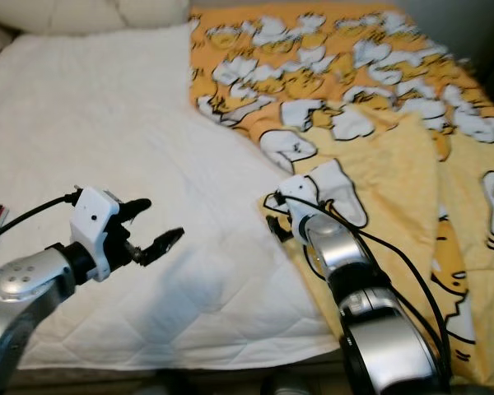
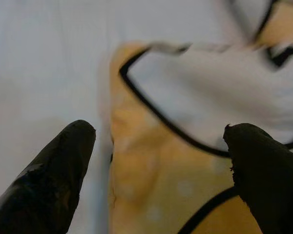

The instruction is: Clean up the room

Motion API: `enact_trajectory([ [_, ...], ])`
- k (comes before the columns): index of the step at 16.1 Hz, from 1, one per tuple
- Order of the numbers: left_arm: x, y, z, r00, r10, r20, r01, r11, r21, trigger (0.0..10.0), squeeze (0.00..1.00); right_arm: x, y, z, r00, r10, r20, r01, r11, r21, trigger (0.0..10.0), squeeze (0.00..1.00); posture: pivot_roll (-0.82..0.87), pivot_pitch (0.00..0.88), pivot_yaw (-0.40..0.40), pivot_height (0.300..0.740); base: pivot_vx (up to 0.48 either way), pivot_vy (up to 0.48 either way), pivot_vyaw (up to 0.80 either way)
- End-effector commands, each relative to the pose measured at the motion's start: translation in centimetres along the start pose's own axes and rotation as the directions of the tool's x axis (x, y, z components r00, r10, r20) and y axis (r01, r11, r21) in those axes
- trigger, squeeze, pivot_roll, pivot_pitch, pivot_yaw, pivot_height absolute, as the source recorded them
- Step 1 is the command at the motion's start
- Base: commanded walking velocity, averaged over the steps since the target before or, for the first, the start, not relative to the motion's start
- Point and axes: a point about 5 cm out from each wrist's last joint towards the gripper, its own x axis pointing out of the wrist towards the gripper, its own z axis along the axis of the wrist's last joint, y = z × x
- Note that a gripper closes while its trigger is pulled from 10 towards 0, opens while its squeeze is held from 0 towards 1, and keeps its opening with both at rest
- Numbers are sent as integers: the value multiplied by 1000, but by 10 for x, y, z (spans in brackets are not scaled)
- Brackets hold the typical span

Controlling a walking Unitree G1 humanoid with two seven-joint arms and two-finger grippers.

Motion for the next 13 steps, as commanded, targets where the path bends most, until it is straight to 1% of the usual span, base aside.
enact_trajectory([
  [1, -5, -7, 3, 998, -61, -4, 61, 998, -5, 10000, 0, 1, 0, -6, 1000, 3, -29, -3, 1000, -4, 10000, 0, 25, 227, 35, 740, 0, 0, 0],
  [2, -9, -14, 3, 992, -121, -21, 121, 993, -7, 10000, 0, 2, -1, -8, 999, 11, -47, -10, 1000, 13, 4745, 0, 29, 241, 29, 740, 0, 0, 0],
  [3, -12, -18, 3, 987, -155, -34, 155, 988, -9, 10000, 0, 3, -2, -10, 999, 8, -53, -8, 1000, 9, 0, 0, 31, 246, 27, 740, 0, 0, 0],
  [5, -18, -26, 1, 974, -216, -64, 215, 976, -17, 10000, 0, 3, -3, -14, 997, 10, -72, -10, 1000, 7, 0, 0, 32, 254, 20, 740, 0, 0, 0],
  [9, -18, -23, 3, 977, -206, -63, 205, 979, -19, 10000, 0, 4, -4, -15, 998, 11, -66, -9, 1000, 27, 0, 0, 24, 243, 18, 740, 0, 0, 0],
  [13, -19, -25, 4, 972, -226, -68, 225, 974, -25, 10000, 0, 3, -7, -13, 999, 5, -54, -4, 999, 33, 0, 0, 20, 234, 15, 740, 0, 0, 0],
])
